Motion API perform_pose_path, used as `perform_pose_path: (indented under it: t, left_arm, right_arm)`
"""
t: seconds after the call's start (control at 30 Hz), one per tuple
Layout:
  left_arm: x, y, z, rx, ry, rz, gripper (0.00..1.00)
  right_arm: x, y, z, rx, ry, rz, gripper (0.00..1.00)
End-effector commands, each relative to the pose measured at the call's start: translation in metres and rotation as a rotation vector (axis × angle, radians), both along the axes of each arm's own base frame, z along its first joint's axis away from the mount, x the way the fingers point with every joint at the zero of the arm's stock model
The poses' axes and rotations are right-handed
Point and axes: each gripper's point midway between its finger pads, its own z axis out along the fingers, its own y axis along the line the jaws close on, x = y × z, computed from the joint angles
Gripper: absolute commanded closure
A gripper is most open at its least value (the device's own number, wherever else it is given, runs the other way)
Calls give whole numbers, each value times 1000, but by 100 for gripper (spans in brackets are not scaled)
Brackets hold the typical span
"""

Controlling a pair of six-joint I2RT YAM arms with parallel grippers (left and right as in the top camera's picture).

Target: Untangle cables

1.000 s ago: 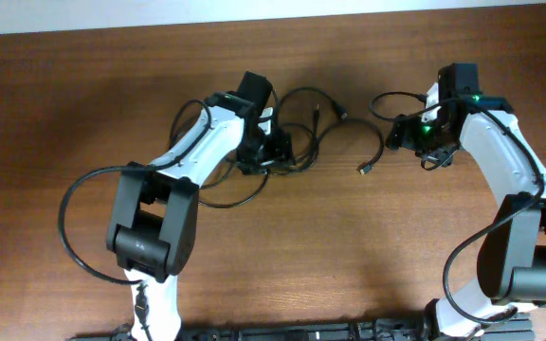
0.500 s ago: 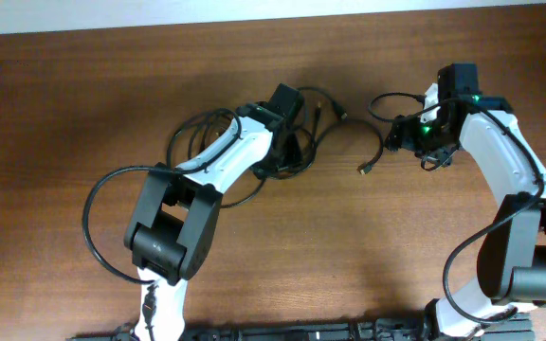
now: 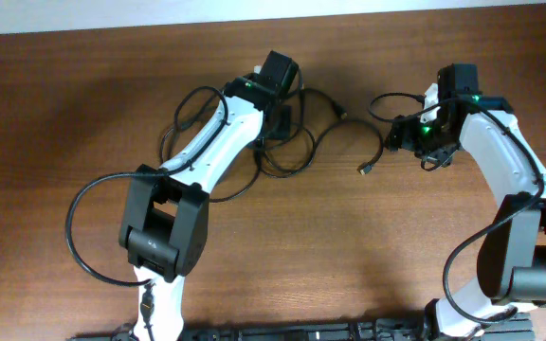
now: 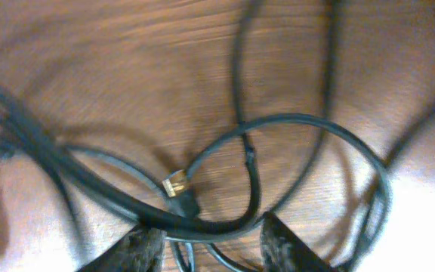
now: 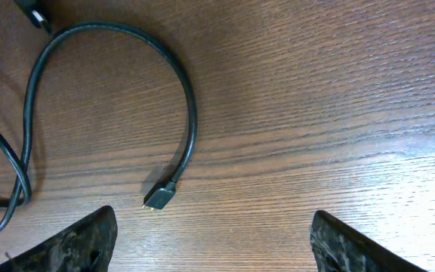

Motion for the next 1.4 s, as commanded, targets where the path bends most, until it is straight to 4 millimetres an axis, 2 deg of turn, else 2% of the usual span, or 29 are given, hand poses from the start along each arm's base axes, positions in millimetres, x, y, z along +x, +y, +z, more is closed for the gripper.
perform_pose_path:
  t: [0.0,0.03,0.07,0.13,0.17,0.27,0.33,0.4,0.5,0.6,0.7,0.97,1.2,1.37]
  left_arm:
    - [-16,-34,2,-48,33,-407,35]
    - [-23,-35,0,-36,47,-487,23]
    - [-27,-32,-1,-16,61,-532,18]
    - [-40,-26,-5,15,107,-596,18]
    - [-45,-23,-6,25,130,-614,13]
    - [-57,-21,-8,43,171,-660,8]
    - [-65,-30,-9,24,177,-723,2]
    - [-74,-40,-11,17,181,-791,2]
    - [-87,-54,-12,25,185,-848,5]
    - [-103,-67,-15,33,197,-891,16]
    - [-109,-72,-22,74,191,-914,16]
    - [-106,-69,-42,102,162,-909,28]
    - [-98,-55,-49,193,145,-886,28]
    - [-98,-53,-56,201,159,-882,28]
  right_arm:
    - [2,-1,1,2,-4,11,19]
    - [2,-1,1,2,-4,11,19]
    - [2,-1,1,2,-4,11,19]
    - [2,-1,1,2,-3,11,19]
    - [2,-1,1,2,-3,11,19]
    - [2,-1,1,2,-4,11,19]
    - [2,-1,1,2,-4,10,19]
    - [1,-1,1,3,0,10,19]
    - [-1,0,0,3,7,11,19]
    - [-1,0,0,3,7,11,19]
    - [-1,0,0,3,7,11,19]
    - [-1,0,0,4,8,11,19]
    - [-1,0,0,4,8,11,19]
    - [-2,0,0,4,11,11,19]
